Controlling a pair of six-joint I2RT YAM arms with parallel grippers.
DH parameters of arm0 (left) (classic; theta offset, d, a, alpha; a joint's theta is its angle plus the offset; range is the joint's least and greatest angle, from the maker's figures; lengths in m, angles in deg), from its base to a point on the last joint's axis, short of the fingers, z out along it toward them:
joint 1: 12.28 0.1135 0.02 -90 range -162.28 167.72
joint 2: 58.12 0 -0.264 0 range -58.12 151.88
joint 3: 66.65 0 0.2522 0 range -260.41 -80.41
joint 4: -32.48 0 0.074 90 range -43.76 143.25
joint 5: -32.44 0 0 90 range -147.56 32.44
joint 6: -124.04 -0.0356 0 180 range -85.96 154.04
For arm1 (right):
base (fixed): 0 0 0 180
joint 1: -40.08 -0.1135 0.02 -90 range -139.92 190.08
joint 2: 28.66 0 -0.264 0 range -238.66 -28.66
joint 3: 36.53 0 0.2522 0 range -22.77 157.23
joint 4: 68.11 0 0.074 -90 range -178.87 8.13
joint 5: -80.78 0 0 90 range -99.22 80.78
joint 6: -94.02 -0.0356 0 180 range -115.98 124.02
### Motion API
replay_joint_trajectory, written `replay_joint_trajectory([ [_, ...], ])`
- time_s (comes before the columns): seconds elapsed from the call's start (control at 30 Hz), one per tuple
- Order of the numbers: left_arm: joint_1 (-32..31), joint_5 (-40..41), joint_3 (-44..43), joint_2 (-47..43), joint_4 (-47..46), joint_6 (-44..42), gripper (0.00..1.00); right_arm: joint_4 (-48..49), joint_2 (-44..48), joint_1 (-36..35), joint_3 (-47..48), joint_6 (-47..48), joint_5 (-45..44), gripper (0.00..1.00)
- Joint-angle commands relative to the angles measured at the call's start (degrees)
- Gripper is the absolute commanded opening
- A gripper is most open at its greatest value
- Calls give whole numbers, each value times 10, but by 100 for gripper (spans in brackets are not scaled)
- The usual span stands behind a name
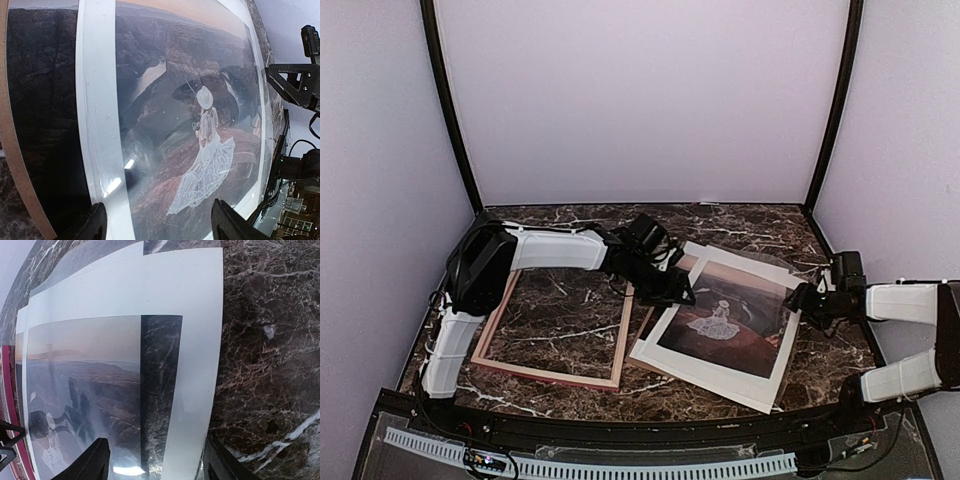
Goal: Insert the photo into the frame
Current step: Pick up the glass panel from the mat board.
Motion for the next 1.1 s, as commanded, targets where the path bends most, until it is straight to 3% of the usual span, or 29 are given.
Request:
replay_joint_trajectory([
  [0.0, -8, -58, 4, -8, -27, 19, 74, 25, 25, 0, -8, 4, 63, 63],
  [0.33, 4, -79, 25, -28, -61, 31, 72, 29, 41, 3, -17, 23, 82, 58],
  [0.77, 6, -35, 36, -36, -50, 8, 73, 18, 56, 7, -17, 28, 74, 60],
  [0.9, 7, -42, 39, -35, -59, 8, 69, 14, 39, 7, -21, 37, 63, 59],
  [1.07, 12, -65, 51, -34, -84, 20, 54, 40, 20, 7, -42, 33, 71, 57],
])
